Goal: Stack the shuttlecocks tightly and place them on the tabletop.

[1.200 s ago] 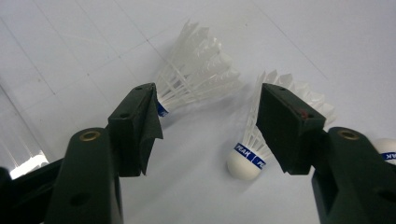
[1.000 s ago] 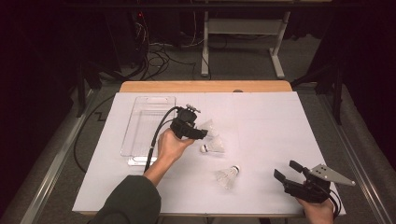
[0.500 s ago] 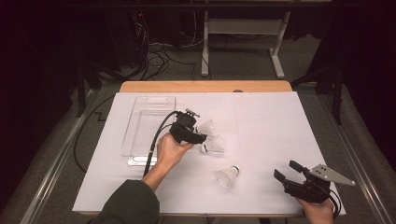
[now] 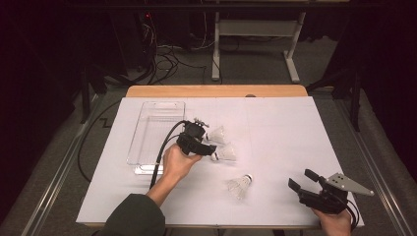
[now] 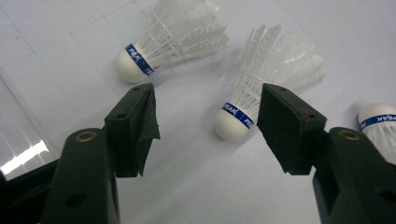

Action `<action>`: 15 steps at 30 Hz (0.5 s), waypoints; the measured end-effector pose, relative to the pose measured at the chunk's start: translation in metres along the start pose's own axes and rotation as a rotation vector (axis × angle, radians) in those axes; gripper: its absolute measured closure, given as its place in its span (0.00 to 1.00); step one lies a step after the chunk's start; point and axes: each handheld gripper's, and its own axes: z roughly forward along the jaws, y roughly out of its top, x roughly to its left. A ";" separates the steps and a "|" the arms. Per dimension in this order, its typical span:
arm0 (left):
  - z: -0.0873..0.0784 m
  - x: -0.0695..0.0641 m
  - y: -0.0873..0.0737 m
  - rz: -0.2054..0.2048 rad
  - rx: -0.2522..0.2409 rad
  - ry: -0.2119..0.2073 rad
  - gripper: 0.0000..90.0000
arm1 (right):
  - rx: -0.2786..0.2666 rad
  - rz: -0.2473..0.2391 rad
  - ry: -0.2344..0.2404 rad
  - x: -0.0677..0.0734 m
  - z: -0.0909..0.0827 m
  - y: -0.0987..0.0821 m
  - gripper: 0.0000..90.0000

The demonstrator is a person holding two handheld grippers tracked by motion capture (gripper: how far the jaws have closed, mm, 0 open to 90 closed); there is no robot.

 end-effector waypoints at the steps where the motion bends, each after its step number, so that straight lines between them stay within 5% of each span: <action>1: 0.000 -0.002 -0.001 -0.013 0.001 -0.002 0.42 | -0.001 0.000 -0.002 0.000 0.000 0.000 0.28; 15: 0.000 -0.008 -0.010 -0.011 0.015 -0.002 0.42 | -0.001 0.000 0.000 0.000 0.000 0.000 0.28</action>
